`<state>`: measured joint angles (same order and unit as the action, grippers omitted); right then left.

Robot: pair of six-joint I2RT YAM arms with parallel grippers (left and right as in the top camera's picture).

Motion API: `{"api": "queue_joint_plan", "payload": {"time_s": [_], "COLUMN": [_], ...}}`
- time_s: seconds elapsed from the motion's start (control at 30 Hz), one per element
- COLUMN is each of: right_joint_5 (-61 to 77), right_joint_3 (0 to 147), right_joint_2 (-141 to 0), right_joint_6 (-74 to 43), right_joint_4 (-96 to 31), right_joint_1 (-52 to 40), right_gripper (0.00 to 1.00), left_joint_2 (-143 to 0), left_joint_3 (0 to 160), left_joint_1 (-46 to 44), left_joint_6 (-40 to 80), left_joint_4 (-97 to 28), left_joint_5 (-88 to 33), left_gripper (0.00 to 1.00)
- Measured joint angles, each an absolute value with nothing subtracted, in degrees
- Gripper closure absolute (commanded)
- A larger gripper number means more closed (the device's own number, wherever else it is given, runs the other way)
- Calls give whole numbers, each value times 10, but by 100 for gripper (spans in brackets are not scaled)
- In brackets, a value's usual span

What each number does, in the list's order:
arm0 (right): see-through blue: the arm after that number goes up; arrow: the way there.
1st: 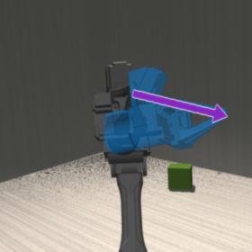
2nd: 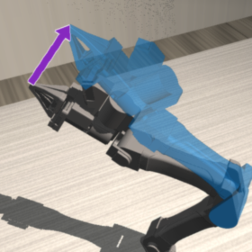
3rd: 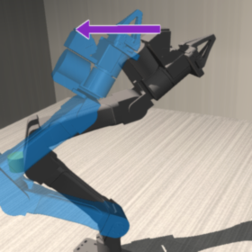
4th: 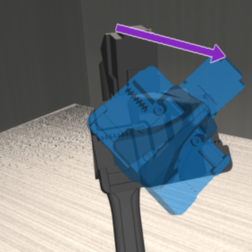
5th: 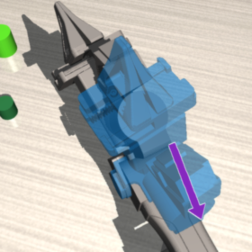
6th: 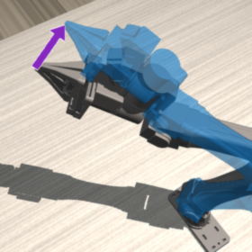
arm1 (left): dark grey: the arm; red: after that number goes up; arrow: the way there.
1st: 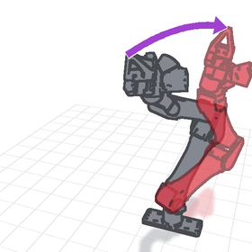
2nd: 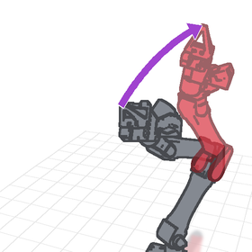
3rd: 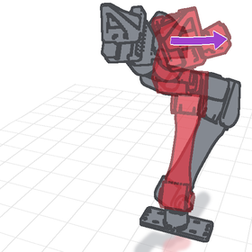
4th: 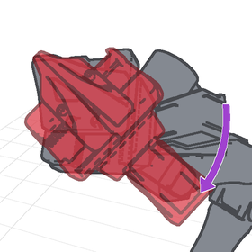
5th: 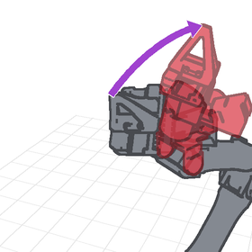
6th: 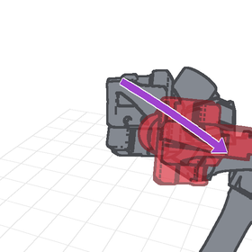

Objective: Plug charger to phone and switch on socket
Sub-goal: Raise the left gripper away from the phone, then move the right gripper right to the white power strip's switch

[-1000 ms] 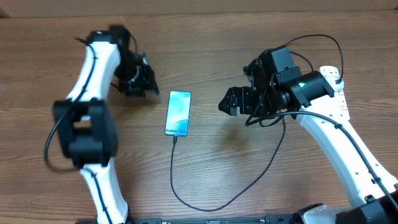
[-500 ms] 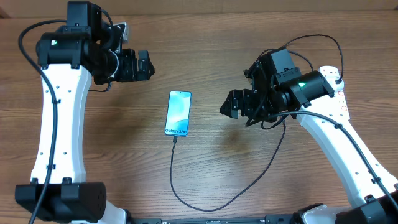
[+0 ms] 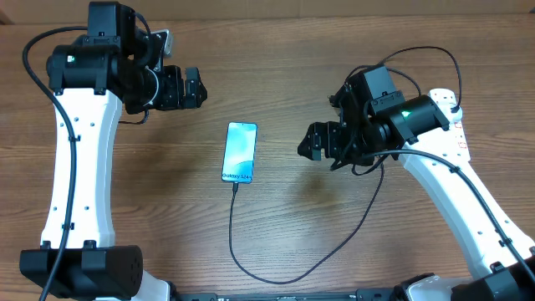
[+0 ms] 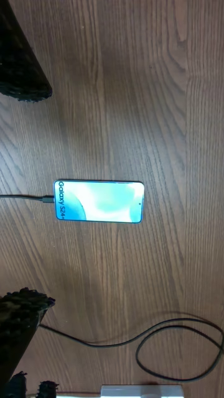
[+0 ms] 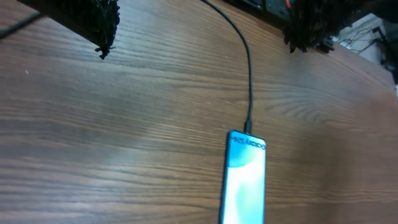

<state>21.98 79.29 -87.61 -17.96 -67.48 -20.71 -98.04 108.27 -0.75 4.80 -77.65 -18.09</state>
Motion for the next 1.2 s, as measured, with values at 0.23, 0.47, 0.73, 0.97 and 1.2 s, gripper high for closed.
{"api": "queue_joint_plan", "payload": {"time_s": [0.23, 0.47, 0.73, 0.97, 1.2], "right_joint_5": [207, 200, 199, 195, 204], "right_joint_3": [793, 793, 793, 820, 840], "right_joint_2": [-876, -876, -870, -779, -697], "right_joint_6": [-180, -180, -180, -179, -163], "right_joint_4": [-692, -692, -720, -762, -789], "right_joint_1": [-207, -206, -149, -16, 143], "right_gripper": [10, 13, 15, 5, 3], "left_joint_2": [-980, -980, -980, -980, -980], "left_joint_3": [1083, 1083, 1083, 1083, 1083], "left_joint_1": [-8, -8, -8, -8, -8], "left_joint_6": [48, 48, 48, 48, 48], "left_joint_4": [-776, -776, -776, -777, -777], "left_joint_5": [-179, -179, -179, -177, -177], "left_gripper": [0, 0, 0, 0, 0]}}
